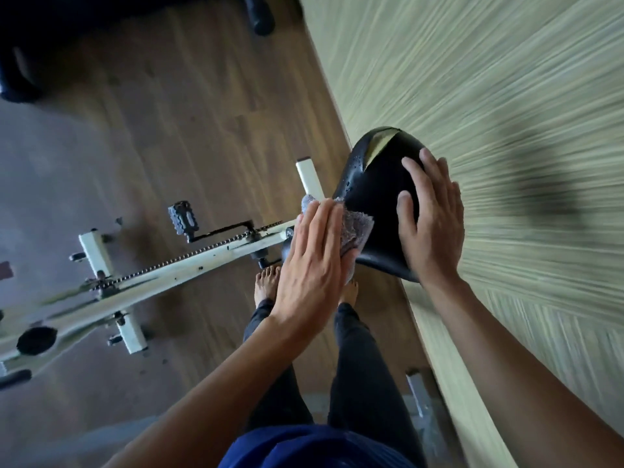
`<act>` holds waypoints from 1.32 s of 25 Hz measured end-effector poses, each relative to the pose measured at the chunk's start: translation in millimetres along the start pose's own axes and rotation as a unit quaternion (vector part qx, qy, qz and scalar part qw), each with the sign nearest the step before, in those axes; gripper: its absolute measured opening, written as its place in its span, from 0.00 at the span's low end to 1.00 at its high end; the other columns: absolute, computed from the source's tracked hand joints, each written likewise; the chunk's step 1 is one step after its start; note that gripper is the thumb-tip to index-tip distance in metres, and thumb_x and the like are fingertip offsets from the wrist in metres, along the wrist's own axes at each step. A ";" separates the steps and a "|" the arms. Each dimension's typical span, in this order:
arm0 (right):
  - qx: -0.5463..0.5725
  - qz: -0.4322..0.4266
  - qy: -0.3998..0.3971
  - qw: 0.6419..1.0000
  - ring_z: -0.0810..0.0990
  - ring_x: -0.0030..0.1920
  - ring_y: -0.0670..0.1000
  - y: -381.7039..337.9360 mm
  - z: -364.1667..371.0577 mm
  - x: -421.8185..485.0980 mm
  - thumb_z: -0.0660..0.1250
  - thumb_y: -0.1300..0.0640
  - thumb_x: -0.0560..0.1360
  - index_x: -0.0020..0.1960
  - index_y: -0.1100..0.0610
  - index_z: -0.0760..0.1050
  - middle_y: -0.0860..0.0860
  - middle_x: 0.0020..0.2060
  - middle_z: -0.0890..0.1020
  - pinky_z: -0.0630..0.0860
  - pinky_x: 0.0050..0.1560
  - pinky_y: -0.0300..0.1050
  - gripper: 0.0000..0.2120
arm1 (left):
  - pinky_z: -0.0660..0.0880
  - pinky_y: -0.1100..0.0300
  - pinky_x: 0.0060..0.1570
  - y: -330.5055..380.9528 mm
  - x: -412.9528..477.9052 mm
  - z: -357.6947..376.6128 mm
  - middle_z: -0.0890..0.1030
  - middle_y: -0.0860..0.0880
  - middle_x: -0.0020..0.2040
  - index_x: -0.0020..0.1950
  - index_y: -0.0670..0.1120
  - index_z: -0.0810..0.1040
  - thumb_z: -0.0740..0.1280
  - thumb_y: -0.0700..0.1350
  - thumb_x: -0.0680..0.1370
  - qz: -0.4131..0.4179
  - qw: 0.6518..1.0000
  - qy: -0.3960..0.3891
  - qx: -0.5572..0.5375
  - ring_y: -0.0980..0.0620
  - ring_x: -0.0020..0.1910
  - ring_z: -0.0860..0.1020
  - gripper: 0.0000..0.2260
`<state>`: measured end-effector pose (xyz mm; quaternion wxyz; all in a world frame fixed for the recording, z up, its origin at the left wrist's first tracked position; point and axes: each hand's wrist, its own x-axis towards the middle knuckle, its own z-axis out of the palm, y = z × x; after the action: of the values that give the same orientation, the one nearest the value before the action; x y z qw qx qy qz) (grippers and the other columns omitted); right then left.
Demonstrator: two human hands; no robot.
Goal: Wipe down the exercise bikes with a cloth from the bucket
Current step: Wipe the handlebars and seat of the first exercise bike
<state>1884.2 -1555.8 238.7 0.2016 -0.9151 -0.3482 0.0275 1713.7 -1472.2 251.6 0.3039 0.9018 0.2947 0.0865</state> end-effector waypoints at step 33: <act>-0.041 0.078 0.036 0.995 0.61 0.79 0.51 -9.2 5.8 -15.0 0.57 0.51 0.84 0.77 0.51 0.66 0.48 0.78 0.65 0.60 0.77 0.54 0.22 | 0.57 0.63 0.72 -4.2 115.4 7.9 0.60 0.51 0.75 0.79 0.47 0.55 0.57 0.49 0.85 -0.126 0.928 -0.133 -0.323 0.61 0.70 0.59 0.24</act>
<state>1866.0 -1557.3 235.6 0.1735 -0.9474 -0.2689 -0.0046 1808.0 -1406.0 240.2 0.6237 0.7133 0.3192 0.0168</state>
